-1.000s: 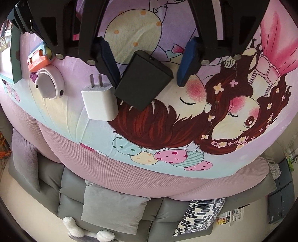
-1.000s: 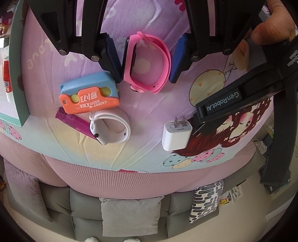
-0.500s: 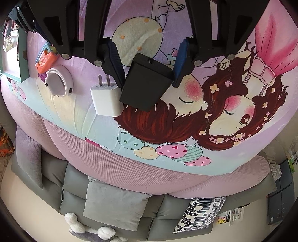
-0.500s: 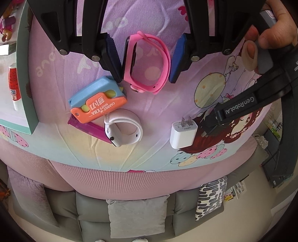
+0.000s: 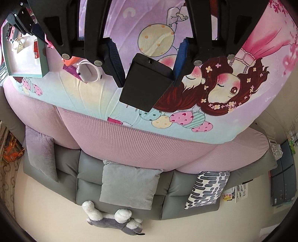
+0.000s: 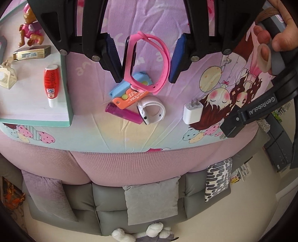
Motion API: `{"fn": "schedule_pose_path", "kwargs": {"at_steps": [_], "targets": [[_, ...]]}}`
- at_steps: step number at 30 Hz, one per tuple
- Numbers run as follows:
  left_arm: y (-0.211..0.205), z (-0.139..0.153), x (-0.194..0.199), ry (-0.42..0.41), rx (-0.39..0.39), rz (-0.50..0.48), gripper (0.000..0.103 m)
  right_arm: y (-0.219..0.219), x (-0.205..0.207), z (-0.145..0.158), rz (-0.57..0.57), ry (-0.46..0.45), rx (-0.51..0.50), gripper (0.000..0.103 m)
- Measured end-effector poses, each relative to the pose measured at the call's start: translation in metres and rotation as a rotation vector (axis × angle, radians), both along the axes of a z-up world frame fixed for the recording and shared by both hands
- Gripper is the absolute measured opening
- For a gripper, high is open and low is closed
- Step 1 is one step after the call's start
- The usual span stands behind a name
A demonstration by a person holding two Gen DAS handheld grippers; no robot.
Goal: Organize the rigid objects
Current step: 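Carry the black charger and pink band over the tray with both tools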
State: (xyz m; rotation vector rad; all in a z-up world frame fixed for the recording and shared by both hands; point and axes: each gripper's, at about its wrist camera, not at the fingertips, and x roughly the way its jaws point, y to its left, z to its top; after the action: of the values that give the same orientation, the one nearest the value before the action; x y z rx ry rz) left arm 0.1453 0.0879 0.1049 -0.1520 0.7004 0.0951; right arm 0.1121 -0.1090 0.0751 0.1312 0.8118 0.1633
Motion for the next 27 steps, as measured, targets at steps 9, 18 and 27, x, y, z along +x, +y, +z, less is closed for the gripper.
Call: {"fn": "schedule_pose_path", "kwargs": {"at_steps": [9, 18, 27], "targets": [[-0.049, 0.030, -0.008, -0.066, 0.010, -0.094, 0.053, -0.064, -0.007, 0.021, -0.164, -0.004, -0.014, 0.053], [-0.117, 0.034, -0.011, -0.055, 0.036, -0.224, 0.053, -0.132, -0.014, 0.023, -0.321, 0.011, 0.010, 0.054], [-0.185, 0.029, -0.018, -0.034, 0.077, -0.366, 0.053, -0.181, -0.024, 0.024, -0.438, 0.025, 0.002, 0.054]]}}
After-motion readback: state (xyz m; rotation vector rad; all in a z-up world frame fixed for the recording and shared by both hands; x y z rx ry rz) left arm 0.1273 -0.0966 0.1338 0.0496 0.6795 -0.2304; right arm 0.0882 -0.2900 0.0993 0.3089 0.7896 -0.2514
